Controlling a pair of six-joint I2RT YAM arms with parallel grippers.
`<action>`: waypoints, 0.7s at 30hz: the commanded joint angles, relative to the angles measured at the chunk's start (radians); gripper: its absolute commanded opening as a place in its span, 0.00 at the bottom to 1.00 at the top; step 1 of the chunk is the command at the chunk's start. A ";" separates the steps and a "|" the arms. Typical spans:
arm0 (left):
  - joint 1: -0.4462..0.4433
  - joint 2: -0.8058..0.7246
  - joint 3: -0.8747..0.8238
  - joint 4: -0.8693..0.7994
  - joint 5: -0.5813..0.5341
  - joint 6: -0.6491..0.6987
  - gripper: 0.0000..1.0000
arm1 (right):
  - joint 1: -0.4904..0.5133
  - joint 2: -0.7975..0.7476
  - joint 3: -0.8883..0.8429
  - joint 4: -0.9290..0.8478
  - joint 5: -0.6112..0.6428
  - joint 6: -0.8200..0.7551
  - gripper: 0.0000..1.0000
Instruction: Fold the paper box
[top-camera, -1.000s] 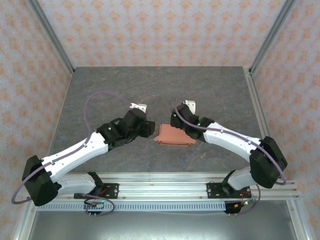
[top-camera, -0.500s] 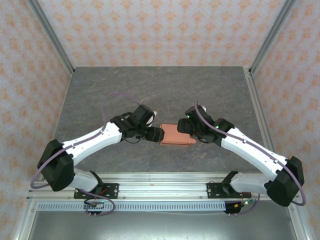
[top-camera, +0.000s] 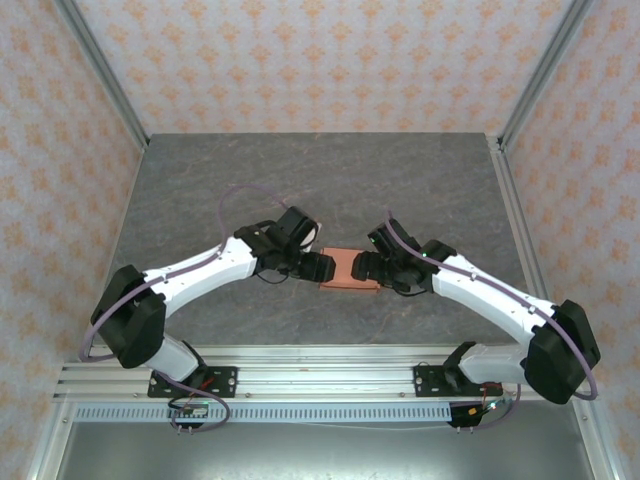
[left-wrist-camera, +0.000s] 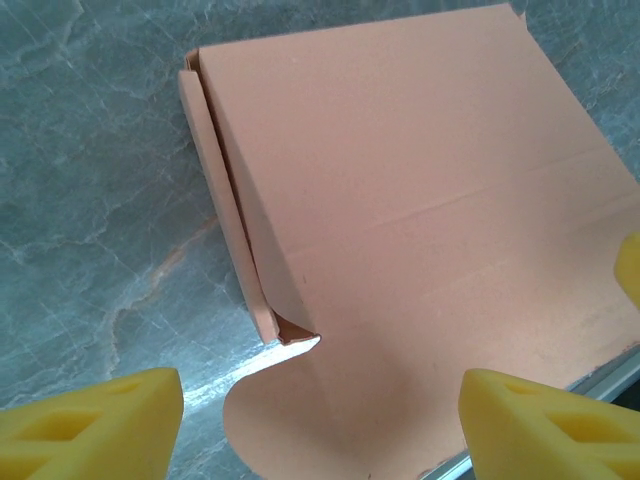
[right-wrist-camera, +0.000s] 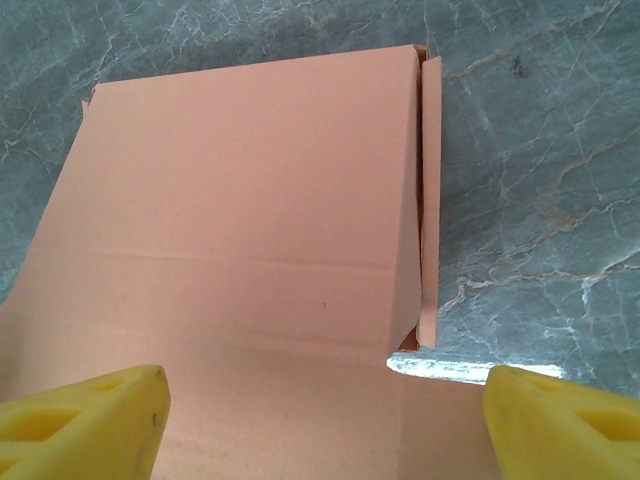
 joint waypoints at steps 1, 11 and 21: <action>0.001 -0.021 0.049 -0.062 -0.037 0.035 0.75 | -0.007 -0.002 -0.010 -0.015 -0.022 0.011 0.85; 0.001 0.020 0.018 0.009 0.031 -0.009 0.79 | -0.035 0.018 -0.050 0.065 -0.081 0.022 0.88; 0.003 0.014 0.036 -0.011 -0.033 0.012 0.79 | -0.091 0.096 -0.061 0.224 -0.151 0.008 0.96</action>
